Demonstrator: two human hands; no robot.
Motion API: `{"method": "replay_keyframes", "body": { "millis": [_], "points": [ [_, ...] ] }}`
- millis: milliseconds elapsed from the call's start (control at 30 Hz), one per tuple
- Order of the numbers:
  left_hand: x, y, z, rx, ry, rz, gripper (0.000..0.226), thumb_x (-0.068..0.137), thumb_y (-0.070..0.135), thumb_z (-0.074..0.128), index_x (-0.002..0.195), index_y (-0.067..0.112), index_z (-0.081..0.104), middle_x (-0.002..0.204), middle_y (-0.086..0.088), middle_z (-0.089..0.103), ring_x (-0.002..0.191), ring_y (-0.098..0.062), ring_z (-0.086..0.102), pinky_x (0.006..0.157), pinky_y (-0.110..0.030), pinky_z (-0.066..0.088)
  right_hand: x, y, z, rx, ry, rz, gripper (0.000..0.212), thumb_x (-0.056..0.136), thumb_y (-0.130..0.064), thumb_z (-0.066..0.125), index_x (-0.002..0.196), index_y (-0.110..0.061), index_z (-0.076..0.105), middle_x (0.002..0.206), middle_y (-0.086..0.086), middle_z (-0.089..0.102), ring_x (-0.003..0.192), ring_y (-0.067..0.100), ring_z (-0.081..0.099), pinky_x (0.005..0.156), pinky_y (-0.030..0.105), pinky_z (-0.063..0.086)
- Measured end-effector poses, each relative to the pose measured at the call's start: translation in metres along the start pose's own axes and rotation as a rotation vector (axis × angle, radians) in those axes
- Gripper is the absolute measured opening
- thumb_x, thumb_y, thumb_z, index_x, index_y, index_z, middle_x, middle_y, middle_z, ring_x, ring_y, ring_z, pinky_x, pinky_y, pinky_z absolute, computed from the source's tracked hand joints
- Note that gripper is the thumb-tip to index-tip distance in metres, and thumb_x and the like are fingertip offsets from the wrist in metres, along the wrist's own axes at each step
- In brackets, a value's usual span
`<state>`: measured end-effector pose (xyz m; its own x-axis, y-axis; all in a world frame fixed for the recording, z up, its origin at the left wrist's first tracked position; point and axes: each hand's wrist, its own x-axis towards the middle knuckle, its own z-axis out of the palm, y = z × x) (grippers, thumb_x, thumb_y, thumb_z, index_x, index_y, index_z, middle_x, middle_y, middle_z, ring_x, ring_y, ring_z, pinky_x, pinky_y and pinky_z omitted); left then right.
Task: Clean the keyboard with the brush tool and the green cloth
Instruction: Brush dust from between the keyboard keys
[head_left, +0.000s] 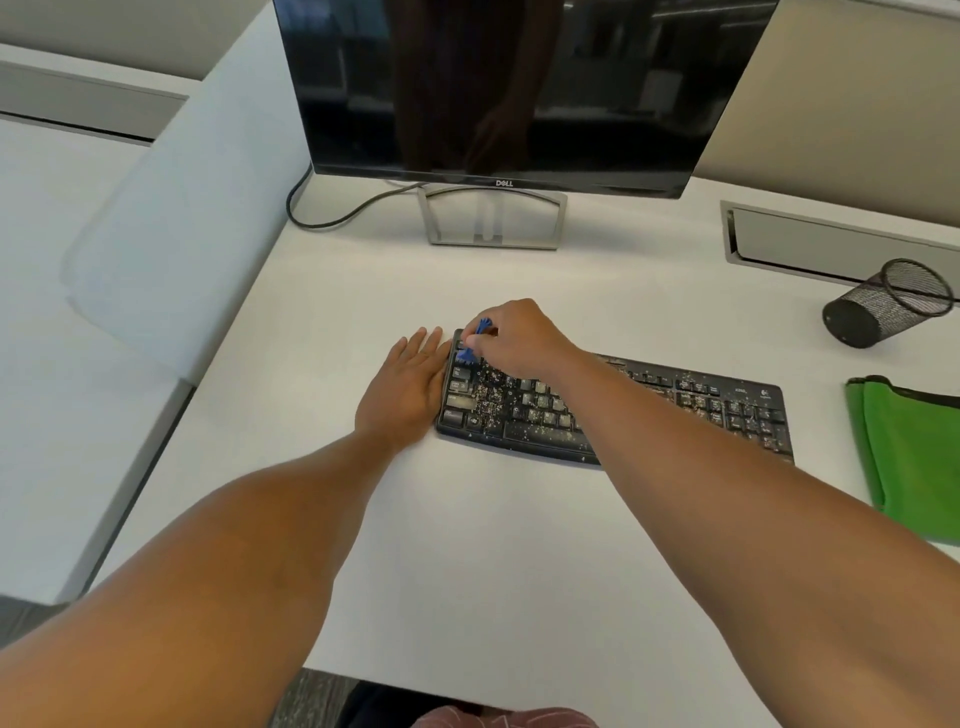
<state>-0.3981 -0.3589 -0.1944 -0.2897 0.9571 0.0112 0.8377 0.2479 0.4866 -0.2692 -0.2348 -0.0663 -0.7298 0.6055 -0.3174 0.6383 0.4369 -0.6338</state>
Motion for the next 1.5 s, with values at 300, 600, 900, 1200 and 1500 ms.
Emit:
{"method": "replay_keyframes", "body": {
  "millis": [300, 600, 900, 1200, 1500],
  "points": [
    [-0.002, 0.003, -0.004, -0.006, 0.009, -0.013, 0.053, 0.106, 0.032, 0.025, 0.157, 0.022, 0.034, 0.163, -0.003, 0.032, 0.154, -0.019, 0.019, 0.124, -0.026, 0.003, -0.001, -0.003, -0.001, -0.006, -0.047, 0.021, 0.014, 0.089, -0.014, 0.061, 0.096, -0.012, 0.073, 0.082, -0.001, 0.069, 0.069, 0.006, 0.061, 0.060, 0.021, 0.045],
    [-0.002, 0.003, -0.005, -0.018, -0.006, -0.023, 0.057, 0.103, 0.035, 0.020, 0.158, 0.023, 0.033, 0.164, -0.002, 0.030, 0.154, -0.018, 0.017, 0.124, -0.024, 0.001, 0.000, -0.001, 0.007, 0.050, -0.028, 0.039, 0.014, 0.090, -0.016, 0.063, 0.098, -0.013, 0.073, 0.088, 0.004, 0.074, 0.082, 0.013, 0.068, 0.070, 0.024, 0.053],
    [-0.002, 0.002, -0.004, -0.011, 0.003, -0.003, 0.057, 0.104, 0.035, 0.019, 0.157, 0.023, 0.034, 0.163, -0.004, 0.033, 0.153, -0.019, 0.021, 0.125, -0.029, 0.006, 0.000, -0.004, 0.009, 0.071, -0.024, 0.042, 0.014, 0.090, -0.015, 0.060, 0.097, -0.011, 0.072, 0.087, 0.005, 0.073, 0.088, 0.019, 0.070, 0.081, 0.036, 0.058],
    [-0.001, 0.001, -0.001, -0.014, 0.032, -0.004, 0.048, 0.109, 0.029, 0.028, 0.157, 0.024, 0.034, 0.163, -0.002, 0.032, 0.153, -0.018, 0.020, 0.125, -0.027, 0.005, -0.004, -0.001, 0.002, 0.095, -0.023, 0.049, 0.015, 0.090, -0.011, 0.060, 0.099, -0.008, 0.071, 0.085, 0.003, 0.073, 0.075, 0.007, 0.068, 0.066, 0.020, 0.053],
    [-0.001, 0.001, 0.000, -0.012, 0.041, -0.013, 0.048, 0.110, 0.028, 0.028, 0.157, 0.024, 0.034, 0.164, 0.000, 0.030, 0.154, -0.015, 0.018, 0.124, -0.023, 0.000, -0.003, -0.001, -0.010, 0.098, -0.043, 0.057, 0.013, 0.091, -0.010, 0.059, 0.097, -0.006, 0.070, 0.089, 0.007, 0.073, 0.084, 0.014, 0.071, 0.079, 0.029, 0.058]
  ]
}}
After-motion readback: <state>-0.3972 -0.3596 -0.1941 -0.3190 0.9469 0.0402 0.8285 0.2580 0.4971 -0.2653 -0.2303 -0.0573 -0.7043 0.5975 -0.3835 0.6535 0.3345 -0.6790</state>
